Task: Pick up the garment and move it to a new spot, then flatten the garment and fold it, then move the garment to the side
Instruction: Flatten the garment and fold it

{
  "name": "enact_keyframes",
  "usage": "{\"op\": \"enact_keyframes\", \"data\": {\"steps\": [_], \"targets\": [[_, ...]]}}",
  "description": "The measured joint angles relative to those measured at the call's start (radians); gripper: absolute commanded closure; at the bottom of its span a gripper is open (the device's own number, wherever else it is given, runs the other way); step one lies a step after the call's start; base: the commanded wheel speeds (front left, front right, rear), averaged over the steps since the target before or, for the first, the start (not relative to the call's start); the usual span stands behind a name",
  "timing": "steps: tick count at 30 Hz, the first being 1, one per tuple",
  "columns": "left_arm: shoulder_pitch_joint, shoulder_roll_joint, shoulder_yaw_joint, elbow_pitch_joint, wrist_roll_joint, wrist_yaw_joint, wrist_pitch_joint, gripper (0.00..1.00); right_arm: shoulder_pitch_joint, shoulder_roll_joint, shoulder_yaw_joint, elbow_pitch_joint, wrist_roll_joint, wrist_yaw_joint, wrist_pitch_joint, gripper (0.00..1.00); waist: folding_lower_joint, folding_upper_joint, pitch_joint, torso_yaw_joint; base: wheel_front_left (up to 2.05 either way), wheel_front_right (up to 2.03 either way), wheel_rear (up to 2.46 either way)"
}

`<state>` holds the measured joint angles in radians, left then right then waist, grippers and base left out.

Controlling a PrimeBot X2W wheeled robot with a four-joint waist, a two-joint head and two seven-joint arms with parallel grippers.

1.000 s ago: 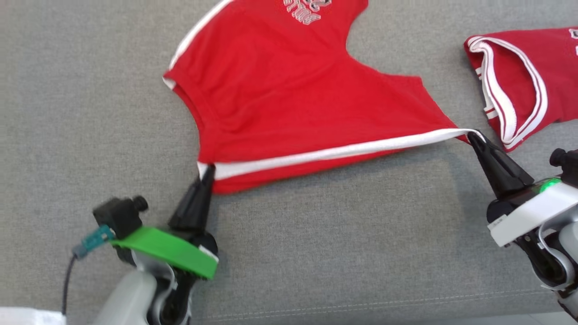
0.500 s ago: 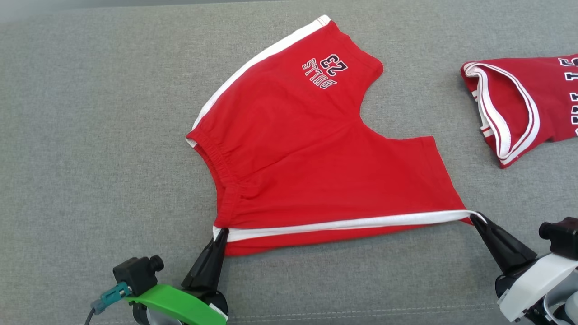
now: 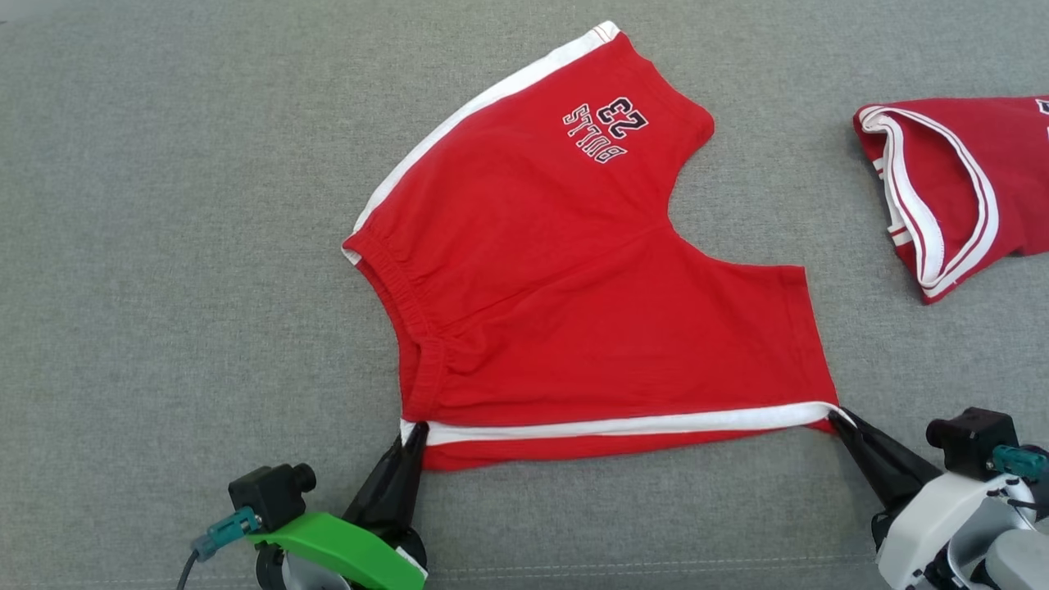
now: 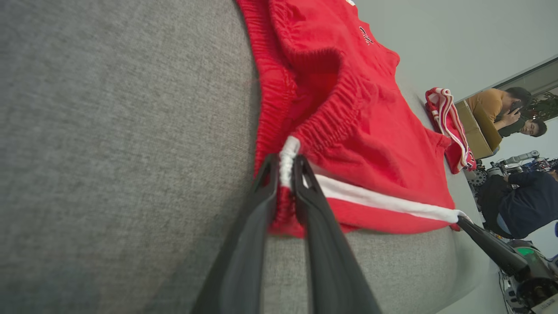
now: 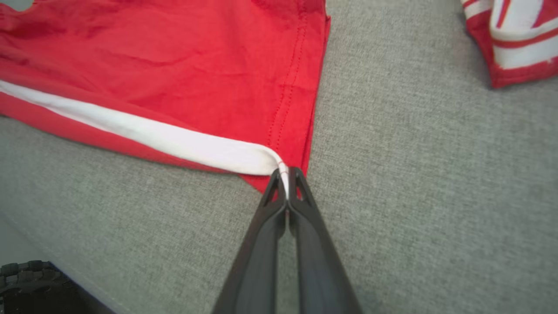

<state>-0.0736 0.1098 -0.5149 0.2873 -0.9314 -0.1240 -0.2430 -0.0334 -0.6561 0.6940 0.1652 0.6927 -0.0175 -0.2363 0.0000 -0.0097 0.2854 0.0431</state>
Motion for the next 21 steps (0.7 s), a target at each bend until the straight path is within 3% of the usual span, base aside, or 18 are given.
{"op": "enact_keyframes", "data": {"steps": [1, 2, 10, 16, 21], "targets": [[-0.002, 0.000, -0.001, 0.005, -0.002, 0.000, 0.000, 0.00, -0.014, 0.002, 0.004, 0.006, -0.018, 0.001, 0.001, 0.22, 0.0000, 0.0000, 0.001, -0.001, 0.00, 0.00, 0.00], [-0.007, -0.001, -0.004, 0.014, -0.011, 0.000, 0.000, 0.00, -0.026, 0.007, 0.004, 0.013, -0.025, 0.001, 0.000, 0.00, 0.0000, 0.0000, 0.001, -0.001, 0.00, 0.00, 0.00], [-0.028, -0.001, -0.072, 0.028, -0.043, 0.000, -0.004, 0.00, -0.057, 0.044, 0.023, 0.075, -0.052, 0.001, -0.001, 0.00, 0.0000, 0.0000, -0.016, 0.002, 0.00, 0.00, 0.00], [-0.016, 0.026, -0.064, 0.046, -0.047, 0.000, -0.005, 0.00, -0.054, 0.058, 0.016, 0.080, -0.067, -0.005, -0.002, 0.00, 0.0000, 0.0000, -0.051, 0.005, 0.00, 0.00, 0.00], [0.040, 0.060, -0.039, 0.058, -0.049, 0.000, -0.005, 0.00, -0.014, 0.064, -0.012, 0.061, -0.067, -0.039, -0.008, 0.00, 0.0000, 0.0000, -0.090, 0.003, 0.00, 0.00, 0.00]]}}
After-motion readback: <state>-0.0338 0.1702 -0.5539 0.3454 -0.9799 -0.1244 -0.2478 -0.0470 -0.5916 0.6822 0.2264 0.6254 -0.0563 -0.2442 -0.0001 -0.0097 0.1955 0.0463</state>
